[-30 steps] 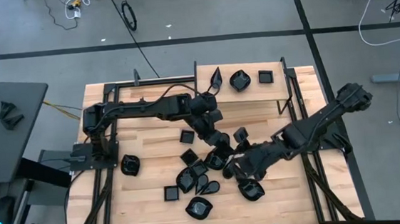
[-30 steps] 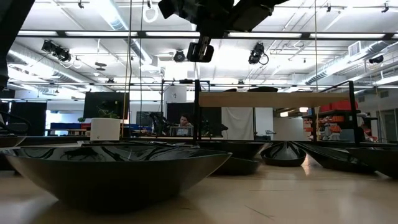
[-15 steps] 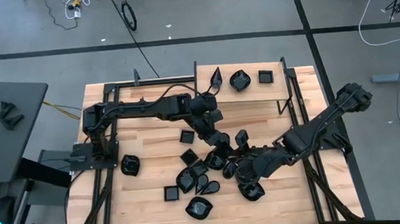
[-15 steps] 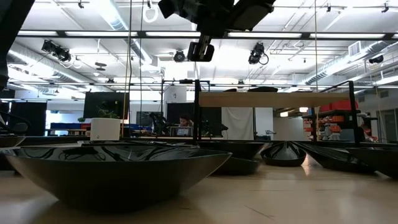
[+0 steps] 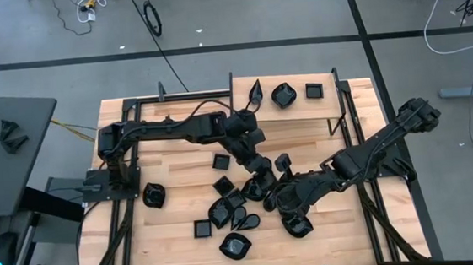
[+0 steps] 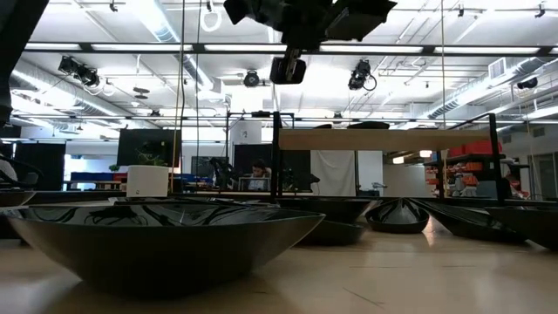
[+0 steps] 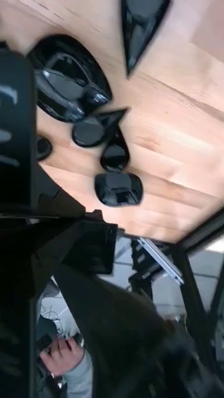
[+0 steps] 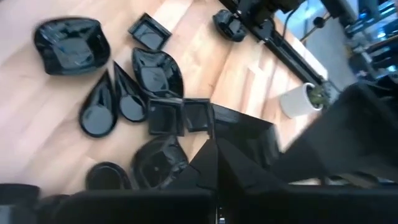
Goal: Pick & Place Mini shaped plates
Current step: Stack the square plate on top of the square plate on the shelf
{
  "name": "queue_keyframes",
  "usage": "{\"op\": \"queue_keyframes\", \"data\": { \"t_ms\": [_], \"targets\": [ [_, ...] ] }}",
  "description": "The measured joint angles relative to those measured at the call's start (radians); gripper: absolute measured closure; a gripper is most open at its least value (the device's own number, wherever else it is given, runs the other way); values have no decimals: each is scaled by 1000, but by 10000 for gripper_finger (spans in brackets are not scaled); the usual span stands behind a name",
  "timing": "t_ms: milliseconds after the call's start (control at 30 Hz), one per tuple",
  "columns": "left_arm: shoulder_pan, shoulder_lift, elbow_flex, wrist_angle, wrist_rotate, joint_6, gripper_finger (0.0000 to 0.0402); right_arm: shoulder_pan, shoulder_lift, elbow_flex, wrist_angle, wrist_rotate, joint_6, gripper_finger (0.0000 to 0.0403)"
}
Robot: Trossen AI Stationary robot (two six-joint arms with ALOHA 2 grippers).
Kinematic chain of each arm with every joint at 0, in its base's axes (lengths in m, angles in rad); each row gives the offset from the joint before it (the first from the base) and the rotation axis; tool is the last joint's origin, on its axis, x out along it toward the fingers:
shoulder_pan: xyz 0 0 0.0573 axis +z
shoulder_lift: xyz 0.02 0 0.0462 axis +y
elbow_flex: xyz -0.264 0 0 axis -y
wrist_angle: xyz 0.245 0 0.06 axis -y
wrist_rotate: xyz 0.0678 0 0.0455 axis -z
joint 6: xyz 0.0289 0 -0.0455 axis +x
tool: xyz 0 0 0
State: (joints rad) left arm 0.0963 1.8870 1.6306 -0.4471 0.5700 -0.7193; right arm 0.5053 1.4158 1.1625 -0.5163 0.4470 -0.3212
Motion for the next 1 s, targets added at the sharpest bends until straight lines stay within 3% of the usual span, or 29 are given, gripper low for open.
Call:
{"op": "queue_keyframes", "data": {
  "t_ms": [300, 533, 667, 800, 1000],
  "targets": [
    [20, 0, 0, 87, -8, 1, 288, 2, 3, -1, 1, -107, 144, 401],
    [71, -22, 0, 50, -5, 58, 265, 31, -30, -1, -65, -102, 409, 402],
    [57, -35, 1, 9, -21, 132, 264, 70, -122, -1, -201, -80, 562, 402],
    [9, -37, 1, -1, -107, 187, 264, 98, -259, -1, -383, -18, 687, 403],
    [-79, -37, 1, 10, -237, 229, 264, 54, -461, -1, -592, 65, 684, 401]
  ]
}}
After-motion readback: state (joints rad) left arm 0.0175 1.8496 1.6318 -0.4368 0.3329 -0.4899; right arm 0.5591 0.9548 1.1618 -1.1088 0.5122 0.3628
